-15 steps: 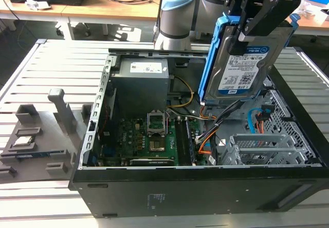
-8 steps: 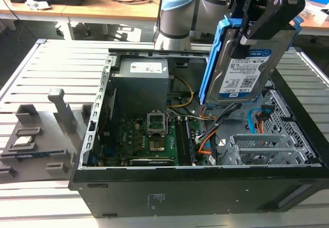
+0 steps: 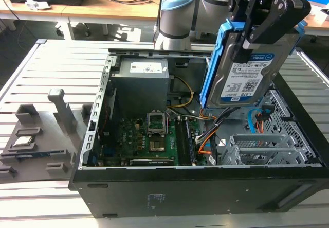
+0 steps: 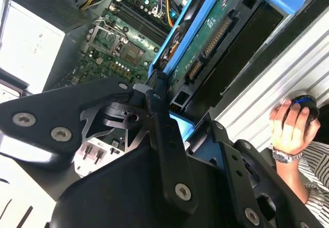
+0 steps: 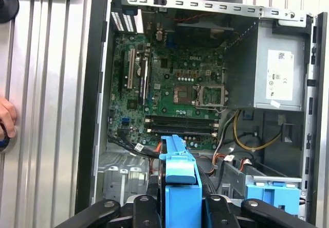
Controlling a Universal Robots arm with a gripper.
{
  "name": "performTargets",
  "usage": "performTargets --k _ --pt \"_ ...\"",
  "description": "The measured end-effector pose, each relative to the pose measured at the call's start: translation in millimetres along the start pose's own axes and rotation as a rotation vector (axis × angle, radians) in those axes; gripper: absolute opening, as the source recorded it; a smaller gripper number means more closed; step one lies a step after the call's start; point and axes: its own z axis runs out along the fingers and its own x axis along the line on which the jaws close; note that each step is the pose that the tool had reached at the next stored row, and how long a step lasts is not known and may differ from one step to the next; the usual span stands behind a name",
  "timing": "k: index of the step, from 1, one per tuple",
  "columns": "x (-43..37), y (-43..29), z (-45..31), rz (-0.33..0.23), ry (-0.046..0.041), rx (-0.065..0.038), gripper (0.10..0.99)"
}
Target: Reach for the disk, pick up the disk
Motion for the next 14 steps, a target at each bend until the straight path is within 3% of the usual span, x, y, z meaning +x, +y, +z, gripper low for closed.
performTargets --k 14 --pt "17.5 1.1 -0.4 0.000 0.0000 0.000 0.365"
